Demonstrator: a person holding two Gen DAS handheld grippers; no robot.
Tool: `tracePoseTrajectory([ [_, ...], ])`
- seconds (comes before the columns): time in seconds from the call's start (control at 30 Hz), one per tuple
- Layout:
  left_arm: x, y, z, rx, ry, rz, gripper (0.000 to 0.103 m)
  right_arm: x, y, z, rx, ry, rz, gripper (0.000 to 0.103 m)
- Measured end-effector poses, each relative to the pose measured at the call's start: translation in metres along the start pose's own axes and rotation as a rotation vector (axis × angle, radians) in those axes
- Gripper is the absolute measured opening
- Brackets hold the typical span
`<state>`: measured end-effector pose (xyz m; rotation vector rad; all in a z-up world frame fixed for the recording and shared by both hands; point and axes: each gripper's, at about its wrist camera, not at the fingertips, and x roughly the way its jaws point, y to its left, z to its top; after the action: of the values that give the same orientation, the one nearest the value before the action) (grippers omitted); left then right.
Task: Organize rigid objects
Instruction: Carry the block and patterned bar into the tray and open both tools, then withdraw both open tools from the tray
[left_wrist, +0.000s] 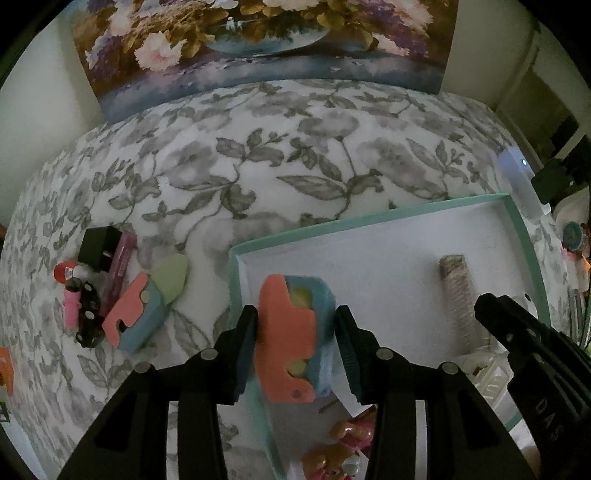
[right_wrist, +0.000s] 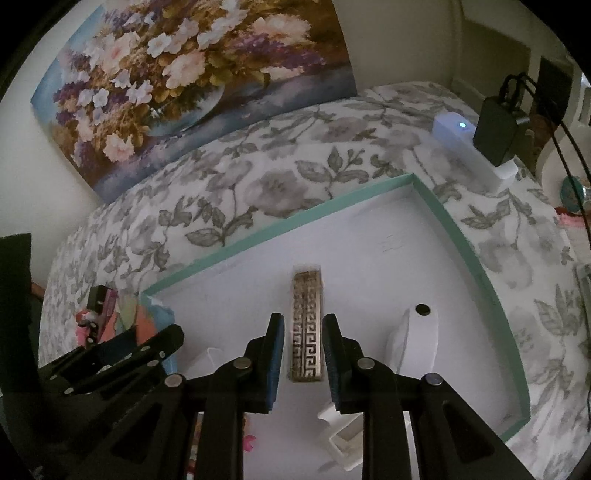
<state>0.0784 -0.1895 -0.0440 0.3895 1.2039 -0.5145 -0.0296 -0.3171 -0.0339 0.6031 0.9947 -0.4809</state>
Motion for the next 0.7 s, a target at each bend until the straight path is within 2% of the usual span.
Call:
tracePoseTrajectory([
  [0.1, -0.005, 0.003, 0.001, -0.014, -0.001, -0.012, 0.056, -0.002, 0.001, 0.001, -0.007, 0.000, -0.001, 0.024],
  [0.2, -0.011, 0.007, 0.002, -0.022, -0.012, -0.009, 0.059, -0.003, 0.004, 0.001, -0.018, 0.001, -0.019, 0.028],
  [0.3, -0.015, 0.010, 0.002, -0.031, -0.016, -0.004, 0.067, -0.003, 0.005, 0.001, -0.029, 0.001, -0.036, 0.041],
  [0.37, -0.017, 0.013, 0.002, -0.036, -0.017, 0.001, 0.068, -0.003, 0.006, 0.001, -0.034, -0.001, -0.048, 0.054],
  [0.47, -0.016, 0.016, 0.002, -0.047, -0.016, 0.016, 0.080, -0.004, 0.007, 0.001, -0.039, -0.006, -0.060, 0.061],
  [0.7, -0.014, 0.025, 0.001, -0.072, -0.013, 0.047, 0.088, -0.002, 0.008, 0.001, -0.054, 0.000, -0.087, 0.078],
])
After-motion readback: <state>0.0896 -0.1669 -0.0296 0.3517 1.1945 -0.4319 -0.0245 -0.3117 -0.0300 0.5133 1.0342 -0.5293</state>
